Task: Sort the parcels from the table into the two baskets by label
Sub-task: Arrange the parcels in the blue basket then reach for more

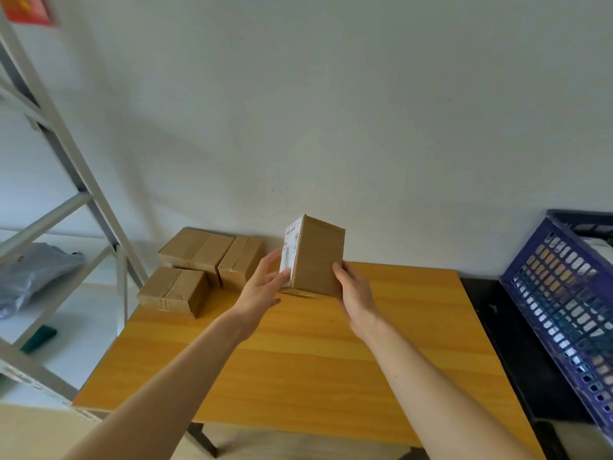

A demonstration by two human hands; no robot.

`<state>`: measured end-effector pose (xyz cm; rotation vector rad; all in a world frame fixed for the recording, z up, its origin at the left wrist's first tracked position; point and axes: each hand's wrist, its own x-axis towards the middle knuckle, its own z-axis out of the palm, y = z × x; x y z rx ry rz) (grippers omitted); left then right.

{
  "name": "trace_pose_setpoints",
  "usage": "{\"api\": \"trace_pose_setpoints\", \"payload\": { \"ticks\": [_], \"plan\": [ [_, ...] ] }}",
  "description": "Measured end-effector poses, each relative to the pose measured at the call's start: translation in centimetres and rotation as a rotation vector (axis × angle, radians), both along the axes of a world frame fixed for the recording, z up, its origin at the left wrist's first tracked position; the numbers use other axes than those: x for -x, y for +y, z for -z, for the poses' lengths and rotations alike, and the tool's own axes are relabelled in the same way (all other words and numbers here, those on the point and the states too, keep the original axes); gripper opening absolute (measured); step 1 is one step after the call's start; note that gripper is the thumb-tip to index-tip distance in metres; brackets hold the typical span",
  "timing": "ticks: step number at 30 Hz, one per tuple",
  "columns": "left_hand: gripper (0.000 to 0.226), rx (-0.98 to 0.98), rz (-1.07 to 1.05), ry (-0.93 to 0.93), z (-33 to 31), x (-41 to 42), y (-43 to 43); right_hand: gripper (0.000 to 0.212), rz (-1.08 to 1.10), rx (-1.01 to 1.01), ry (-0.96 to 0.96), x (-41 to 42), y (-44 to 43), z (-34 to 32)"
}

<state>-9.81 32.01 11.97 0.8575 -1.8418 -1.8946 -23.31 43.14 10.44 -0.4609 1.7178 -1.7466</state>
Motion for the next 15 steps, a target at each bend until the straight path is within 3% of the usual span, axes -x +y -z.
{"api": "trace_pose_setpoints", "payload": {
  "ticks": [4,13,15],
  "plan": [
    [0.068,-0.092,-0.035,0.006,-1.1,-1.5,1.8,0.022,0.014,0.050,0.050,-1.5,1.2,-0.5],
    [0.034,-0.122,0.011,0.072,-2.9,-4.5,2.6,0.026,-0.158,0.038,0.092,-4.8,3.5,-4.3],
    [0.032,-0.103,0.019,0.083,-3.2,-5.0,2.6,0.044,-0.255,0.014,0.089,-5.7,3.5,-4.9]
  ]
}}
